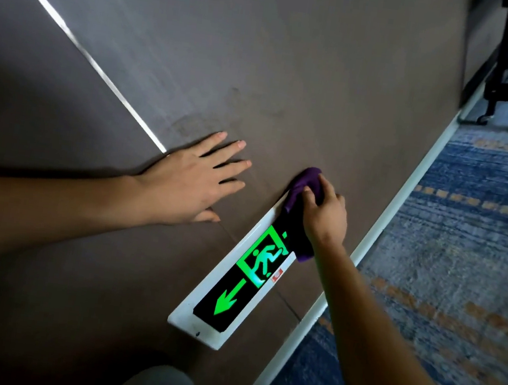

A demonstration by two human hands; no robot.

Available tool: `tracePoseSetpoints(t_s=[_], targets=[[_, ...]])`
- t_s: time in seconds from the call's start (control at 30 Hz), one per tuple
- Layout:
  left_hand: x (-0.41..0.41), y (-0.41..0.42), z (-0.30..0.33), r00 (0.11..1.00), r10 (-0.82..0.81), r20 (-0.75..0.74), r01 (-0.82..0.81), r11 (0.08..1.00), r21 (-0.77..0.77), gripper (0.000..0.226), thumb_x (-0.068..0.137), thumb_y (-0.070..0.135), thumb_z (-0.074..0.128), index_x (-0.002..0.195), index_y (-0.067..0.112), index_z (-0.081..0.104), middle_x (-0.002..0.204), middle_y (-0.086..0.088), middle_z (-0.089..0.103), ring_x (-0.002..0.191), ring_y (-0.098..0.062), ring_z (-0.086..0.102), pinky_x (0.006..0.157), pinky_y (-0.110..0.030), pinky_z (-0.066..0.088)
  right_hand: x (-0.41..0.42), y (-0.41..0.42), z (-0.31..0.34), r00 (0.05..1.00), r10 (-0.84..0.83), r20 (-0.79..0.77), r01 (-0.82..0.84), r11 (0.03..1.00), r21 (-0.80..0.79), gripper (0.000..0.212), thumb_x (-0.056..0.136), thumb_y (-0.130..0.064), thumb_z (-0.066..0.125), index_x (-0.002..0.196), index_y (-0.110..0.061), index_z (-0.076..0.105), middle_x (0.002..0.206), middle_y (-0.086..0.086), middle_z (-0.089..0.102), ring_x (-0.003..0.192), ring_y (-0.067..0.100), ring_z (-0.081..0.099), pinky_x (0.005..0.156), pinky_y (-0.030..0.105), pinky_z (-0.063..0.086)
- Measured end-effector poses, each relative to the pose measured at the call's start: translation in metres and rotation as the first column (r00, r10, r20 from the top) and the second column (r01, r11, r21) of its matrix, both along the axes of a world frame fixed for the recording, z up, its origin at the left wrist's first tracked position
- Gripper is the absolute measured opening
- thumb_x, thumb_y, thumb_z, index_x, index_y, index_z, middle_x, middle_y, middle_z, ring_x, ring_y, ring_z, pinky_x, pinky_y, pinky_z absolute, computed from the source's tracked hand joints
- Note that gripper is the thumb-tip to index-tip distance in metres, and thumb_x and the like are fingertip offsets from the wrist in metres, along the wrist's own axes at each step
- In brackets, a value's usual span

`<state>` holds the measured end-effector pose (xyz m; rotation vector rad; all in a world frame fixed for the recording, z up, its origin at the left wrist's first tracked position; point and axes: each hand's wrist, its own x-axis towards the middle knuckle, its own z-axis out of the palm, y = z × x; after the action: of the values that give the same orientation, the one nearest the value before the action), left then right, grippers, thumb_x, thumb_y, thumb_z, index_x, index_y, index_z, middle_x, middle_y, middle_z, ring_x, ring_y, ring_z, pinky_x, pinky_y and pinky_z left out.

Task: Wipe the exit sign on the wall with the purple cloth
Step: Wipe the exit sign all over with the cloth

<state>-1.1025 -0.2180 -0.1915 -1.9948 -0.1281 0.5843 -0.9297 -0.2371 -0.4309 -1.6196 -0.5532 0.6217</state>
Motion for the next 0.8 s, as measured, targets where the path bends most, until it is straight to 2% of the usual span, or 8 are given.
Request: tracePoseSetpoints(t_s=[0.2, 0.3, 0.37, 0.47, 0.63, 0.8], targets=[[0.001, -0.001, 0.002, 1.0, -0.015, -0.001, 0.015, 1.0, 0.014, 0.079, 0.092, 0.071, 0.045, 0.155, 0.023, 0.042, 0.169, -0.011, 0.028, 0.158, -0.04, 0.013, 0.128, -0.057, 0.008, -0.091, -0.046, 0.002, 0.992, 0.043, 0.123, -0.052, 0.996, 0.07, 0.054, 0.1, -0.058, 0.047, 0.152, -0.048, 0.039, 0.152, 0.001, 0.044, 0.119, 0.028, 0.064, 0.091, 0.042, 0.059], [0.0, -0.002, 0.001, 1.0, -0.017, 0.01, 0.017, 1.0, 0.022, 0.08, 0.092, 0.071, 0.045, 0.155, 0.022, 0.042, 0.168, -0.012, 0.03, 0.158, -0.039, 0.015, 0.128, -0.057, 0.01, -0.135, -0.069, 0.001, 0.987, 0.068, 0.144, -0.085, 0.99, 0.11, 0.058, 0.097, -0.064, 0.04, 0.153, -0.048, 0.036, 0.159, -0.002, 0.039, 0.126, 0.024, 0.061, 0.093, 0.04, 0.059], [-0.001, -0.003, 0.001, 1.0, -0.024, 0.014, 0.023, 0.999, 0.025, 0.079, 0.093, 0.07, 0.045, 0.154, 0.021, 0.042, 0.167, -0.012, 0.03, 0.157, -0.039, 0.016, 0.128, -0.056, 0.012, -0.147, -0.074, 0.001, 0.984, 0.065, 0.167, -0.083, 0.991, 0.107, 0.058, 0.098, -0.062, 0.044, 0.154, -0.047, 0.037, 0.159, -0.002, 0.039, 0.128, 0.024, 0.06, 0.094, 0.04, 0.058], [-0.007, -0.005, 0.001, 0.999, -0.031, 0.029, 0.03, 0.999, 0.014, 0.075, 0.094, 0.066, 0.048, 0.152, 0.02, 0.046, 0.166, -0.012, 0.033, 0.157, -0.039, 0.02, 0.127, -0.055, 0.014, -0.135, -0.071, 0.002, 0.977, 0.065, 0.204, -0.085, 0.992, 0.091, 0.055, 0.101, -0.055, 0.05, 0.153, -0.045, 0.039, 0.158, 0.001, 0.041, 0.126, 0.025, 0.061, 0.092, 0.041, 0.059], [-0.013, -0.007, 0.001, 0.999, -0.023, 0.023, 0.024, 1.0, -0.018, 0.071, 0.095, 0.062, 0.049, 0.151, 0.02, 0.048, 0.166, -0.012, 0.035, 0.156, -0.038, 0.021, 0.127, -0.055, 0.015, -0.084, -0.049, 0.004, 0.979, 0.084, 0.187, -0.096, 0.994, 0.053, 0.054, 0.101, -0.055, 0.05, 0.153, -0.048, 0.037, 0.15, 0.002, 0.046, 0.118, 0.032, 0.063, 0.089, 0.045, 0.058], [-0.018, -0.009, 0.0, 1.0, -0.026, 0.014, 0.026, 1.0, -0.006, 0.073, 0.094, 0.063, 0.051, 0.152, 0.019, 0.045, 0.166, -0.011, 0.033, 0.157, -0.037, 0.019, 0.127, -0.055, 0.014, -0.055, -0.033, 0.009, 0.987, 0.045, 0.155, -0.05, 0.998, 0.024, 0.053, 0.101, -0.054, 0.049, 0.153, -0.048, 0.039, 0.153, 0.002, 0.045, 0.124, 0.032, 0.061, 0.088, 0.04, 0.053]])
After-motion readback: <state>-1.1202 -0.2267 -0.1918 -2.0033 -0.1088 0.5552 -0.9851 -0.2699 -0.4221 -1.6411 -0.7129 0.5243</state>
